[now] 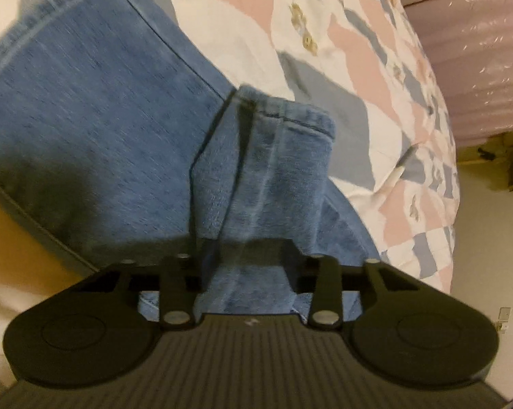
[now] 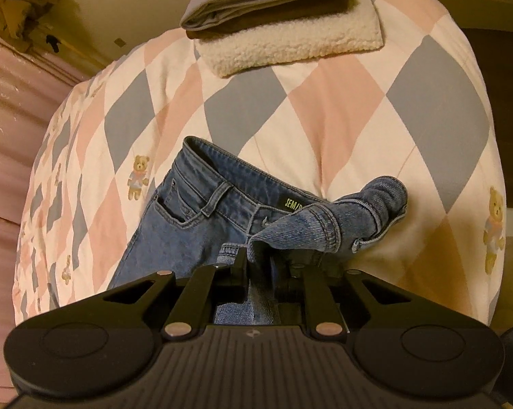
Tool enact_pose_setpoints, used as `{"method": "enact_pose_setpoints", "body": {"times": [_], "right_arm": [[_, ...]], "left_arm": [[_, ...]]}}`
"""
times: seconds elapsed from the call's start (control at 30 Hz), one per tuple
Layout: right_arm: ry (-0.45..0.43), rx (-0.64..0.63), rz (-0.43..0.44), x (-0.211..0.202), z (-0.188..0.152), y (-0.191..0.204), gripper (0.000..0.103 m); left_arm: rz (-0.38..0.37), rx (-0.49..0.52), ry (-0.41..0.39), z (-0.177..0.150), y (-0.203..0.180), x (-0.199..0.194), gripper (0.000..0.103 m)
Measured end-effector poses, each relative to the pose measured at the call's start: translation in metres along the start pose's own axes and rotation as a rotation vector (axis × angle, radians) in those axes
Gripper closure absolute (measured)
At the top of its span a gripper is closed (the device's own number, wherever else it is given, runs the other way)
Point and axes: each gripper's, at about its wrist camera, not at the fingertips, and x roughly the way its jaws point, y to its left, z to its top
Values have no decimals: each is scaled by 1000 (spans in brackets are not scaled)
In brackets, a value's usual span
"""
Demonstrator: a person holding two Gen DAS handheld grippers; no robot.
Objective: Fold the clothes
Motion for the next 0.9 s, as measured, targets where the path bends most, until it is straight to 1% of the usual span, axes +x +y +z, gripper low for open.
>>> {"method": "enact_pose_setpoints", "body": {"times": [0.03, 0.1, 0.17, 0.27, 0.37, 0.4, 0.43, 0.47, 0.5, 0.53, 0.57, 0.6, 0.63, 0.67, 0.7, 0.73, 0.77, 0.83, 0.9], "right_arm": [[1, 0, 2, -1, 0, -1, 87], [1, -1, 7, -3, 0, -4, 92], [-2, -9, 22, -8, 0, -7, 95], [0, -7, 52, -18, 2, -12, 95], [30, -25, 76, -32, 6, -16, 95], [46, -38, 78, -36, 6, -17, 95], [62, -49, 77, -40, 6, -18, 95], [78, -61, 73, -43, 6, -20, 95], [98, -82, 59, -43, 5, -21, 94], [120, -108, 39, -42, 4, -23, 91], [142, -119, 13, -38, 1, -26, 83], [164, -120, -17, -34, -2, -29, 79], [186, -120, -46, -29, -6, -33, 77], [200, -117, -61, -25, -11, -37, 73], [204, -118, -69, -22, -17, -41, 71], [206, -123, -77, -21, -22, -44, 67], [209, -128, -83, -20, -27, -46, 63], [223, -123, -76, -19, -35, -50, 62], [218, -115, -60, -21, -41, -52, 59]], "left_arm": [[30, 35, -2, -2, -4, 2, 97], [51, 97, -32, -7, -11, -6, 101], [66, 137, -84, -13, -14, -28, 102], [80, 141, -167, -22, -6, -83, 103], [98, 117, -251, -40, 15, -160, 103], [127, 105, -290, -50, 26, -189, 103], [184, 94, -345, -60, 38, -217, 103], [252, 83, -397, -69, 51, -242, 103], [329, 61, -420, -76, 67, -258, 103], [379, 19, -398, -80, 87, -263, 103], [430, -23, -376, -84, 106, -268, 103], [452, -76, -352, -89, 124, -269, 103], [420, -151, -321, -95, 141, -264, 103], [383, -212, -288, -102, 156, -257, 99], [342, -243, -251, -108, 164, -245, 95], [306, -264, -225, -114, 167, -232, 84], [267, -271, -216, -118, 168, -221, 77], [211, -273, -225, -119, 163, -200, 76], [166, -261, -243, -110, 157, -184, 73]]}}
